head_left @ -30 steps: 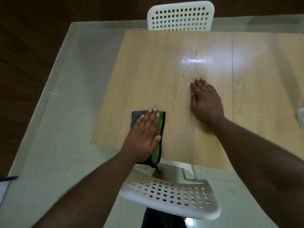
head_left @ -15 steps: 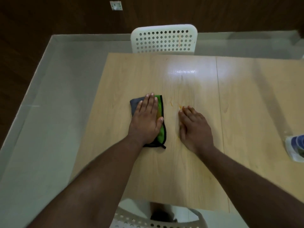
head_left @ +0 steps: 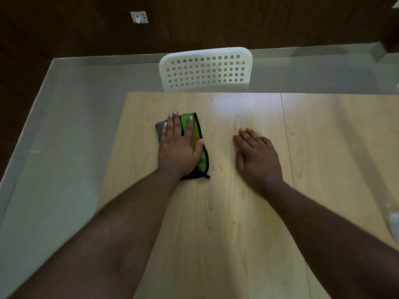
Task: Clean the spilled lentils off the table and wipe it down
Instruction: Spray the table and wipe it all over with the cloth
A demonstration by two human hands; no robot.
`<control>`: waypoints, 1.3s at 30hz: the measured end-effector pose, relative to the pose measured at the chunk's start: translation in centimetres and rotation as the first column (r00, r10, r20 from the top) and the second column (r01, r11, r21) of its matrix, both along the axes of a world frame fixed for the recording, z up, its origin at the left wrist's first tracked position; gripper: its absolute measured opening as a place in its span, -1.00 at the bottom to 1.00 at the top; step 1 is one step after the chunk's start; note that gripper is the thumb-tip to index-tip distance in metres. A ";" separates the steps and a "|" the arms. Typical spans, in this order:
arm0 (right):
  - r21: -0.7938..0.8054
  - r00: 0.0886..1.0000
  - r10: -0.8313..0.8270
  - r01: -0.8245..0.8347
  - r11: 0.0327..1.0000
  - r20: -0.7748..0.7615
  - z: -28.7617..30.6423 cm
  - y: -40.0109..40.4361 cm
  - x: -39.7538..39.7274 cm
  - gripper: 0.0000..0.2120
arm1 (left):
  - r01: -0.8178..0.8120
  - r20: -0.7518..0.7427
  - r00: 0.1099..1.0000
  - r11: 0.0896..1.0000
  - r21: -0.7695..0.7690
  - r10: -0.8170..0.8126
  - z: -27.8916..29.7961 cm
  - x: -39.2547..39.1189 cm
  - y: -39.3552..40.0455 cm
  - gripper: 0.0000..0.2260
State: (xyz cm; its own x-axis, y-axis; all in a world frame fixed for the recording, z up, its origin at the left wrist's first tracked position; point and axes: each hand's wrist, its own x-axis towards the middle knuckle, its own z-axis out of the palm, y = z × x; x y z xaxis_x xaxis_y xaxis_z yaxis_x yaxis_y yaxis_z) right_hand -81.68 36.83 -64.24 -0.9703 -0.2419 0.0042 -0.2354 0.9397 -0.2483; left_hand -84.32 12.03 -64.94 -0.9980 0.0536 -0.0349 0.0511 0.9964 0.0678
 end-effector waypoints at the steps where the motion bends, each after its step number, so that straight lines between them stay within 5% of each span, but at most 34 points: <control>1: 0.005 1.000 0.000 0.000 1.000 -0.001 -0.1 0.1 -0.1 -0.48 | 0.009 0.001 1.000 1.000 -0.001 -0.009 0.0 -1.4 -0.1 -0.30; 6: 0.022 1.000 0.013 -0.013 1.000 -0.012 -0.8 0.3 -0.7 -0.48 | 0.088 0.049 0.995 0.996 -0.017 -0.087 0.8 -7.1 0.6 -0.31; 13: 0.024 1.000 0.008 -0.008 1.000 -0.001 -0.6 0.3 -0.6 -0.44 | -0.075 0.028 0.997 0.997 0.009 0.075 1.0 -5.4 3.0 -0.27; 22: 0.043 1.000 -0.022 0.023 0.999 -0.010 -0.7 0.2 -0.7 -0.46 | 0.071 0.027 0.997 0.997 -0.036 -0.070 0.9 -9.2 3.2 -0.29; 30: 0.049 1.000 -0.025 0.025 0.998 0.001 -0.1 0.2 -0.6 -0.46 | 0.296 0.064 0.953 0.955 0.037 -0.298 1.1 -2.2 3.1 -0.31; 39: 0.064 0.999 -0.034 0.035 0.997 -0.013 -0.6 0.0 -0.9 -0.46 | 0.145 0.042 0.989 0.989 -0.017 -0.144 1.1 -9.3 1.8 -0.31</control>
State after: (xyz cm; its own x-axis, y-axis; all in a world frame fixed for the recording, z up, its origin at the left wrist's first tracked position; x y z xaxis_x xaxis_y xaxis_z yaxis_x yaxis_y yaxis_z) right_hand -82.55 36.86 -64.83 -0.9780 -0.2084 0.0015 -0.2051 0.9612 -0.1845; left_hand -93.60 13.79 -63.87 -0.9775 0.1958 -0.0780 0.1920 0.9799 0.0533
